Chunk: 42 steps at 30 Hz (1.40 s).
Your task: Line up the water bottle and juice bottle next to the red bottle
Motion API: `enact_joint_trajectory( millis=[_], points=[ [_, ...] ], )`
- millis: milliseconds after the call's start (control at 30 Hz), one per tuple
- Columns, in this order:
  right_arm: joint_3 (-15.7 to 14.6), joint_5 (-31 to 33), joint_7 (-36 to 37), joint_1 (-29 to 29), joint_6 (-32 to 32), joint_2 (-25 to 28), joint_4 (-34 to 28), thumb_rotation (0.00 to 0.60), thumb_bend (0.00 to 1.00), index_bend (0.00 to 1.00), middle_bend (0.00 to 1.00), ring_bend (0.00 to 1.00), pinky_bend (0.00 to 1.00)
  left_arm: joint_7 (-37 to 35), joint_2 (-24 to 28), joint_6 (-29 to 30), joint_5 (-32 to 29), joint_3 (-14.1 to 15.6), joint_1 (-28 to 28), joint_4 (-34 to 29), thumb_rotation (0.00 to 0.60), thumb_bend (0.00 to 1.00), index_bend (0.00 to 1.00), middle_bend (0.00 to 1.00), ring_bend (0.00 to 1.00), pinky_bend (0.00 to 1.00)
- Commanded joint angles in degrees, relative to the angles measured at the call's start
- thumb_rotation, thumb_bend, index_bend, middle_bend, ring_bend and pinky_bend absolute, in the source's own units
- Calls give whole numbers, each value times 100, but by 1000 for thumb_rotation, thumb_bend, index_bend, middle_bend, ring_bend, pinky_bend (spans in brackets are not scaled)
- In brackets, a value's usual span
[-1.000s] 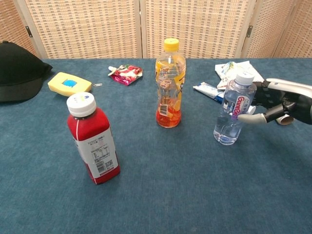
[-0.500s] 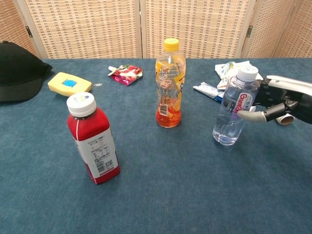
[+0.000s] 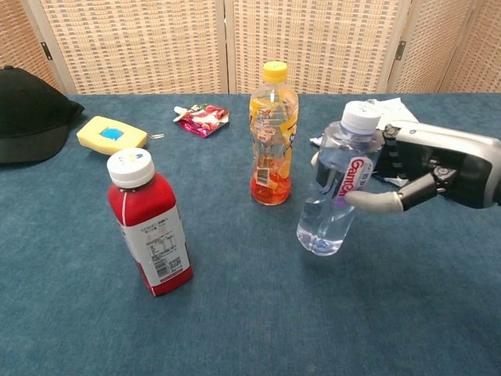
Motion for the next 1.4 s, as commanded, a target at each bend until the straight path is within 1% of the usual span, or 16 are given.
enact_joint_trajectory(
  millis=[33,267,633,933,1033,1267,1333,1400],
  points=[
    [22,42,-182,86,-51,-159,-49,600,419,406,355,263,222,-15,5,13,10,7,10,10,600,185,49,39,21,12],
    [65,188,-444,235,-186,-534,-11,600,386,406,355,263,222,-86,22,79,42,34,58,59,600,185,49,39,21,12],
    [189,421,-893,525,-467,-1143,166,600,364,406,355,263,222,-192,18,127,43,53,108,162,600,185,49,39,21,12],
    [213,605,-1170,634,-599,-1358,248,600,354,406,355,264,222,-326,3,188,26,59,160,273,600,186,49,39,21,11],
    [175,621,-1221,636,-610,-1384,287,600,338,406,350,264,222,-353,-5,195,28,59,166,297,600,185,49,39,21,12],
    [135,608,-1197,653,-593,-1423,357,600,287,398,302,223,222,-361,-14,192,47,59,164,314,600,185,49,39,21,12],
    [135,589,-1170,651,-554,-1420,367,600,266,359,263,203,222,-365,-14,198,40,54,168,317,600,186,49,39,21,12],
    [122,557,-1159,650,-521,-1403,373,600,237,290,202,168,221,-368,-15,209,39,50,173,321,600,186,49,39,21,12]
  ],
)
